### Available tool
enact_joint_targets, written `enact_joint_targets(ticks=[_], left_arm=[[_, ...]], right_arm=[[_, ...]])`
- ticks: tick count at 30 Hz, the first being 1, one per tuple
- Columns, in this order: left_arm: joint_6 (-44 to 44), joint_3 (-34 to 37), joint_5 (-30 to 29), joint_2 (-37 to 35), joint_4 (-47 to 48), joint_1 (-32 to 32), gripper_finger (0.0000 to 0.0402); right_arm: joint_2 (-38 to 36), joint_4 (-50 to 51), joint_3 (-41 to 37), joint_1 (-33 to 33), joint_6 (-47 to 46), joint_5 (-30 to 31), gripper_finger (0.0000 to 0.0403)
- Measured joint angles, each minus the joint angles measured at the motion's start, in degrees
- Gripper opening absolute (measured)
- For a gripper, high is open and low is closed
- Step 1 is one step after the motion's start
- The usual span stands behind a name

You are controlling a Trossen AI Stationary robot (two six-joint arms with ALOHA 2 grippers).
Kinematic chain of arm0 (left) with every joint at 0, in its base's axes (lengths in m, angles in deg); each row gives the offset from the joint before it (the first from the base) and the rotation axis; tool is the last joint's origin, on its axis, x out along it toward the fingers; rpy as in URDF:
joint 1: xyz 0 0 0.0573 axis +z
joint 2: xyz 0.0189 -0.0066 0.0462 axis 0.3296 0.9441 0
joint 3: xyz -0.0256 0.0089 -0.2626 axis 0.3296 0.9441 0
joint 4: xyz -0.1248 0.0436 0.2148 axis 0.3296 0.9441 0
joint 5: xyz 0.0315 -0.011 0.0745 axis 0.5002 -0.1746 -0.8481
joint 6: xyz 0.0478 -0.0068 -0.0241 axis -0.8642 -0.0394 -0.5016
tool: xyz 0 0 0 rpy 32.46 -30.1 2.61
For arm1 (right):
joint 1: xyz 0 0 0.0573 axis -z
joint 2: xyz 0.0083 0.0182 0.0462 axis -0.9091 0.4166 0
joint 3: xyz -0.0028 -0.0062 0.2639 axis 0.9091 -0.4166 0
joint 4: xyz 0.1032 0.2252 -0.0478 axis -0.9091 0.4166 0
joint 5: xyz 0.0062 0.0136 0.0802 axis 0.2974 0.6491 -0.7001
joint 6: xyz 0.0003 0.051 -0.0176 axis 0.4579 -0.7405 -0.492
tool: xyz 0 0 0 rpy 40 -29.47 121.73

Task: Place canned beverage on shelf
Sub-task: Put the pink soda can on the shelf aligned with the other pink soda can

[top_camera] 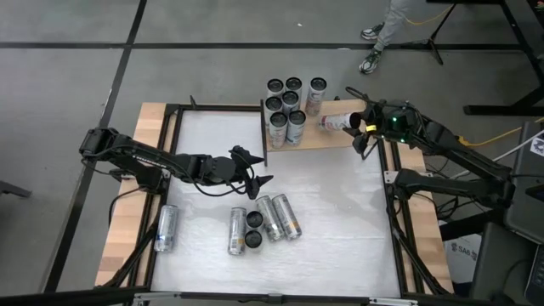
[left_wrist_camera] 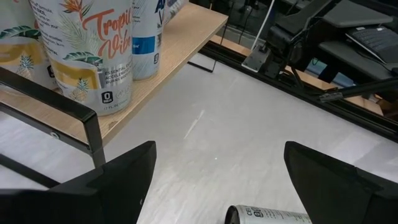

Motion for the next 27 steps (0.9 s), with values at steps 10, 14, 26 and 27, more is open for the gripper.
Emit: enact_joint_targets(ticks=[10, 14, 26, 27], left_arm=[[0.0, 0.0, 0.0, 0.0, 0.0, 0.0, 0.0349], [0.0, 0.0, 0.0, 0.0, 0.0, 0.0, 0.0349], [0.0, 0.0, 0.0, 0.0, 0.0, 0.0, 0.0349], [0.0, 0.0, 0.0, 0.0, 0.0, 0.0, 0.0349]], right_arm=[[2.1, -0.9, 0.1, 0.0, -2.9, 0.0, 0.0260], [2.5, 0.6, 2.1, 0.0, -3.0, 0.0, 0.0260], [10.0, 9.4, 13.0, 0.0, -2.6, 0.6, 0.0260], [11.1, 10.5, 13.9, 0.0, -2.6, 0.6, 0.0260]])
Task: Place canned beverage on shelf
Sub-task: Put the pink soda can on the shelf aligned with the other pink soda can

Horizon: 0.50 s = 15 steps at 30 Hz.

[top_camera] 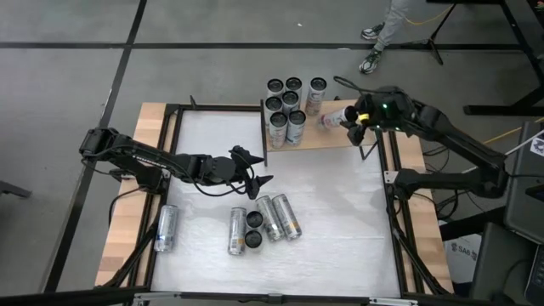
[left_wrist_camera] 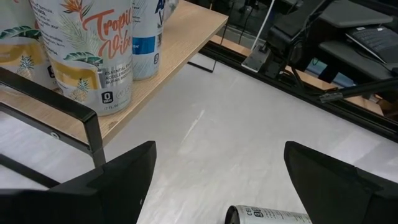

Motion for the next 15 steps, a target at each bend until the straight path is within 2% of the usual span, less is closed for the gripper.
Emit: enact_joint_targets(ticks=[15], left_arm=[[0.0, 0.0, 0.0, 0.0, 0.0, 0.0, 0.0349]], right_arm=[[12.8, 9.6, 14.3, 0.0, 0.0, -1.1, 0.0260]])
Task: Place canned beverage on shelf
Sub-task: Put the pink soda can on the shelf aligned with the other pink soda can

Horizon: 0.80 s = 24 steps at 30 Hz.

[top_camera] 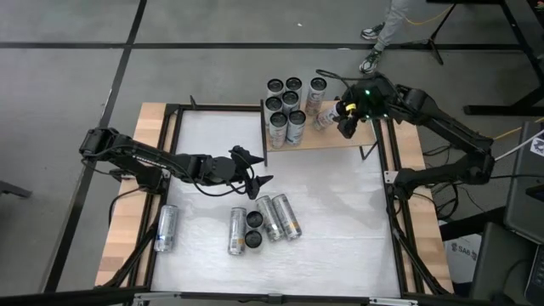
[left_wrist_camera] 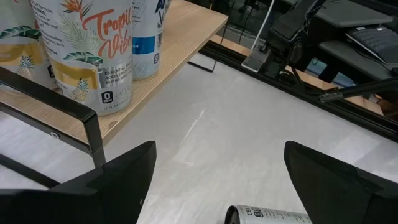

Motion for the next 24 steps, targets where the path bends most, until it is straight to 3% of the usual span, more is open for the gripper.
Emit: enact_joint_targets(ticks=[12, 24], left_arm=[[0.0, 0.0, 0.0, 0.0, 0.0, 0.0, 0.0349], [0.0, 0.0, 0.0, 0.0, 0.0, 0.0, 0.0349]], right_arm=[[9.3, 6.8, 10.6, 0.0, 1.9, -5.1, 0.0259], [14.3, 9.2, 14.9, 0.0, 4.5, -7.1, 0.0259]])
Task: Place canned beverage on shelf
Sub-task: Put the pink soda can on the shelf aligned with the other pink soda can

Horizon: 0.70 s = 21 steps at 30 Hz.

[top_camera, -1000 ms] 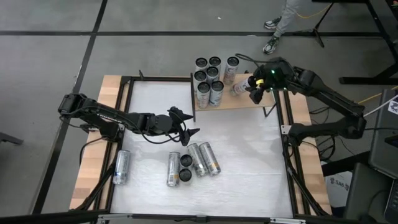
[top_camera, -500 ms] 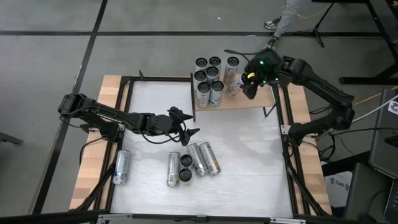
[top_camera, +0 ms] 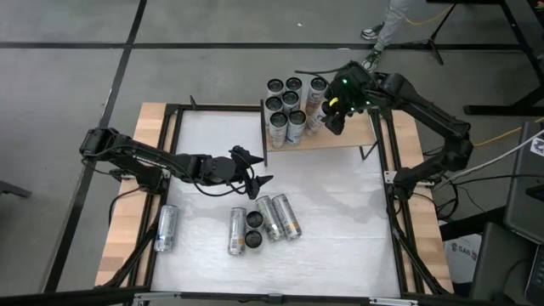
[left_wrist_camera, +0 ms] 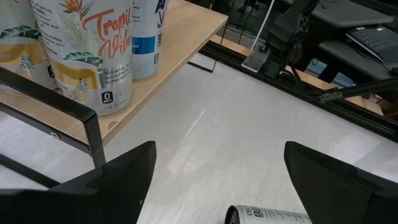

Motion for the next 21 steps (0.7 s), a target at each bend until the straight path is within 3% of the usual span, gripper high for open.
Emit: enact_joint_targets(ticks=[21], left_arm=[[0.0, 0.0, 0.0, 0.0, 0.0, 0.0, 0.0349]], right_arm=[[0.0, 9.2, 4.2, 0.0, 1.8, 3.2, 0.0259]])
